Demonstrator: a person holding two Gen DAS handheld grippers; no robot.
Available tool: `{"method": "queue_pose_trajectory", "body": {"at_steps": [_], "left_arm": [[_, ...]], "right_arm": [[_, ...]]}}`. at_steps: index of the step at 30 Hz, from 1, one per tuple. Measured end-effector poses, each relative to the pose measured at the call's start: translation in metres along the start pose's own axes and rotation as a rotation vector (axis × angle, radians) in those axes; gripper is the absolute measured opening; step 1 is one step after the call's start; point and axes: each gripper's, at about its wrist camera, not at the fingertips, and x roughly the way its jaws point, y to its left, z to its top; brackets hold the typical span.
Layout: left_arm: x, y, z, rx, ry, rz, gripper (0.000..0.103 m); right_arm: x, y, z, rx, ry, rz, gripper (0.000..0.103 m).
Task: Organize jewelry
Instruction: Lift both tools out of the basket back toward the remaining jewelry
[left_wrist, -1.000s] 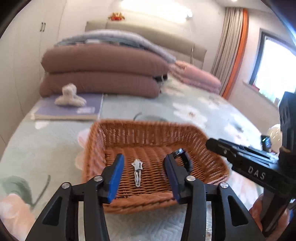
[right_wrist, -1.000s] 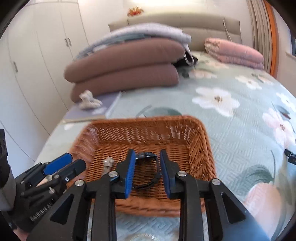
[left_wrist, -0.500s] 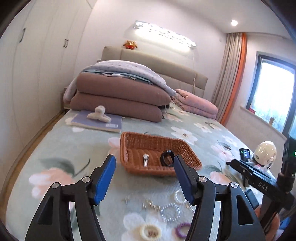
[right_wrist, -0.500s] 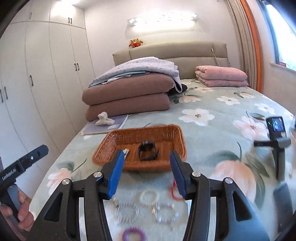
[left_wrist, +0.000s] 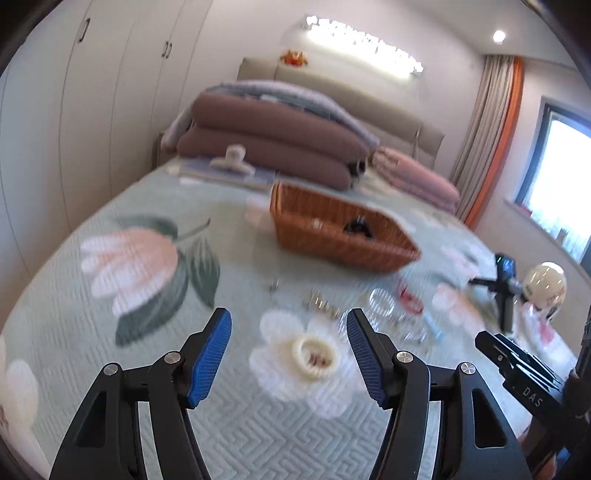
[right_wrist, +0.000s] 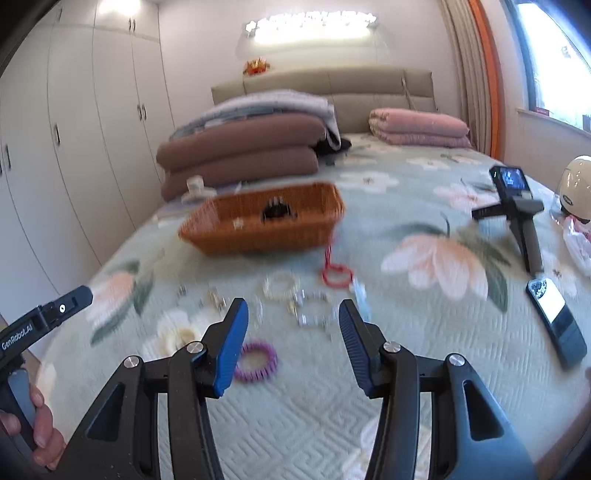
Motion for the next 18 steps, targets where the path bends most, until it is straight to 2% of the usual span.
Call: {"method": "queue_pose_trajectory", "body": {"at_steps": [5, 13, 18], "left_arm": [[0.03, -0.004, -0.014, 0.003, 0.086, -0.021, 0.067], [0.061, -0.014, -0.021, 0.046, 0.115, 0.035, 0.059], [0.079, -0.015, -0.028, 0.048, 0.171, 0.027, 0.053]], "right_arm": [[0.037, -0.014, -0.013, 0.067, 0.135, 0.058, 0.054], [0.059, -0.008, -0.019, 0.04, 0.166, 0.052, 0.053], [0.072, 0.003, -0.025, 0.002, 0.199, 0.054, 0.047]]}}
